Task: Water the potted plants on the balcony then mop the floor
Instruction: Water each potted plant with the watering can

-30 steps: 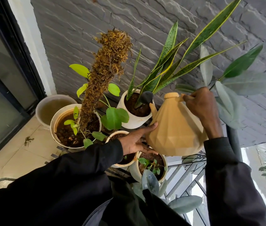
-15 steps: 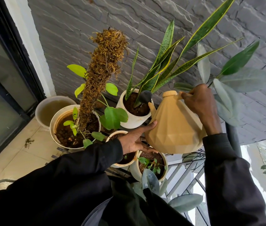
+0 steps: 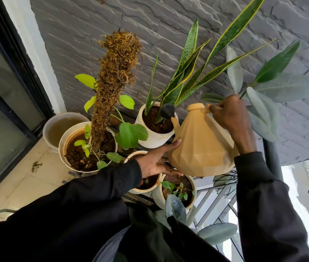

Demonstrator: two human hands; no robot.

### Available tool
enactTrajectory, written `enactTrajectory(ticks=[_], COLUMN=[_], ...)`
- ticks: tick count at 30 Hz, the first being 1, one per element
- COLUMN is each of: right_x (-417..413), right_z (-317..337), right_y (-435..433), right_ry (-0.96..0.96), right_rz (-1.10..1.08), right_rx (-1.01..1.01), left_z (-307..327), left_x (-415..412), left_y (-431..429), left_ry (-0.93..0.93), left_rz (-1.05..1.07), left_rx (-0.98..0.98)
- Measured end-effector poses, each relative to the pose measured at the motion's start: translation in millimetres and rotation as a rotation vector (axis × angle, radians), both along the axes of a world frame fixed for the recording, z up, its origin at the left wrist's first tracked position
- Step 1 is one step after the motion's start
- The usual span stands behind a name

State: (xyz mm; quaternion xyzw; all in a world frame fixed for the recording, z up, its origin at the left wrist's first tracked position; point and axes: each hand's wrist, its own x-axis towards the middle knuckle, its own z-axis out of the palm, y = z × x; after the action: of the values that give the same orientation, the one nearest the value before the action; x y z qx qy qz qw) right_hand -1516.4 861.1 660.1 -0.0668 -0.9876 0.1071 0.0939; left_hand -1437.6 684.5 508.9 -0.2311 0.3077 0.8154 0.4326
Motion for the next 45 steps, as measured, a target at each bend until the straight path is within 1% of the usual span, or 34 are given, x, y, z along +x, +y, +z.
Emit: enactTrajectory(ticks=[3, 9, 13, 16, 20, 24, 32, 36, 40, 45], right_x=[3.5, 20.4, 45.3, 60.8, 79.4, 98.9, 134.2, 153.1, 169.2, 182.0], right_z=[-4.8, -19.1, -36.2, -54.7, -77.4, -96.2, -133.6, -152.4, -159.3, -162.6], right_y=[3.5, 13.7, 20.7, 28.4, 40.2, 53.8, 71.8, 76.1, 80.6, 87.5], right_ry=[0.005, 0.008, 0.002, -0.01, 0.027, 0.022, -0.114, -0.132, -0.131, -0.163], right_rz=[0.019, -0.045, -0.05, -0.06, -0.057, -0.078, -0.135, -0.131, -0.096, -0.038], right_rx=[-0.022, -0.1, -0.204, -0.327, -0.468, -0.572, -0.68, -0.711, -0.694, -0.62], left_z=[-2.6, -11.2, -24.3, -36.6, -45.7, -46.7, -62.5, -69.6, -78.1, -90.8], left_x=[0.0, 1.6, 1.1, 0.8, 3.0, 8.4, 22.1, 35.3, 53.1, 83.5], left_y=[0.3, -1.1, -2.8, -4.0, -4.1, -3.2, -3.0, -3.6, -2.4, 0.8], left_ry=[0.009, 0.039, 0.057, 0.07, 0.079, 0.16, 0.34, 0.401, 0.372, 0.256], left_rz=[-0.014, -0.063, -0.105, -0.135, -0.156, -0.16, -0.088, -0.053, -0.065, -0.111], left_rx=[-0.001, -0.036, -0.095, -0.143, -0.228, -0.289, -0.494, -0.57, -0.6, -0.524])
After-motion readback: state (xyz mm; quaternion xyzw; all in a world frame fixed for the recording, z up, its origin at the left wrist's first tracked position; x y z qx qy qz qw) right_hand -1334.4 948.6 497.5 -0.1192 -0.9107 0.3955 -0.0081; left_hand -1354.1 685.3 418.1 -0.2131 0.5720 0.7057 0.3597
